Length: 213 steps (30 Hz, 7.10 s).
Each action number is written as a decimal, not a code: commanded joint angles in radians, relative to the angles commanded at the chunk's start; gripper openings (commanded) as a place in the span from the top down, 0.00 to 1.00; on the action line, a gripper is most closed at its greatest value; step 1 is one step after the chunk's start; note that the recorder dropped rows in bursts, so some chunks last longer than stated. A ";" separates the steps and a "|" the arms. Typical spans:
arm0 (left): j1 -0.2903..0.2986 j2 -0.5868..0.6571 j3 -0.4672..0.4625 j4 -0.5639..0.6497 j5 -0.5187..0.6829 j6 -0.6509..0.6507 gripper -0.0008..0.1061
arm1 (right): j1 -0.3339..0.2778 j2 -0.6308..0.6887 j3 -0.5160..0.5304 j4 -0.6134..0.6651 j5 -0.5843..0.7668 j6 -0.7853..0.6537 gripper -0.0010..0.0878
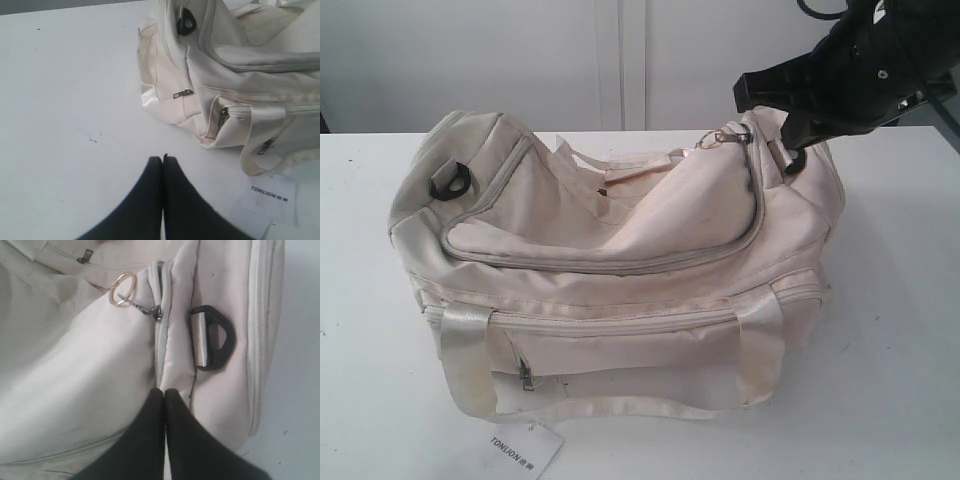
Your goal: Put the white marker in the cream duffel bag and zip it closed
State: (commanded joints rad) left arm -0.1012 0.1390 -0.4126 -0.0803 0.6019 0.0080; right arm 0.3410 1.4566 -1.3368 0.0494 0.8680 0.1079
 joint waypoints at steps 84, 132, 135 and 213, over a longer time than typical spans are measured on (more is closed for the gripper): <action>0.000 -0.139 0.413 0.067 -0.252 -0.008 0.99 | -0.002 -0.037 0.000 0.002 -0.008 0.000 0.99; 0.000 -0.139 0.413 0.067 -0.252 -0.008 0.99 | -0.132 -0.501 0.000 0.052 -0.035 0.152 0.99; 0.000 -0.139 0.413 0.067 -0.252 -0.008 0.99 | -0.132 -0.501 0.000 0.048 -0.035 0.155 0.99; 0.000 -0.139 0.413 0.067 -0.252 -0.008 0.99 | -0.313 -1.157 1.118 -0.090 -0.588 -0.162 0.99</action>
State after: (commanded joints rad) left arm -0.1012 0.0000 0.0000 -0.0134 0.3499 0.0000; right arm 0.0283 0.2996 -0.2186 -0.0410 0.2795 -0.0540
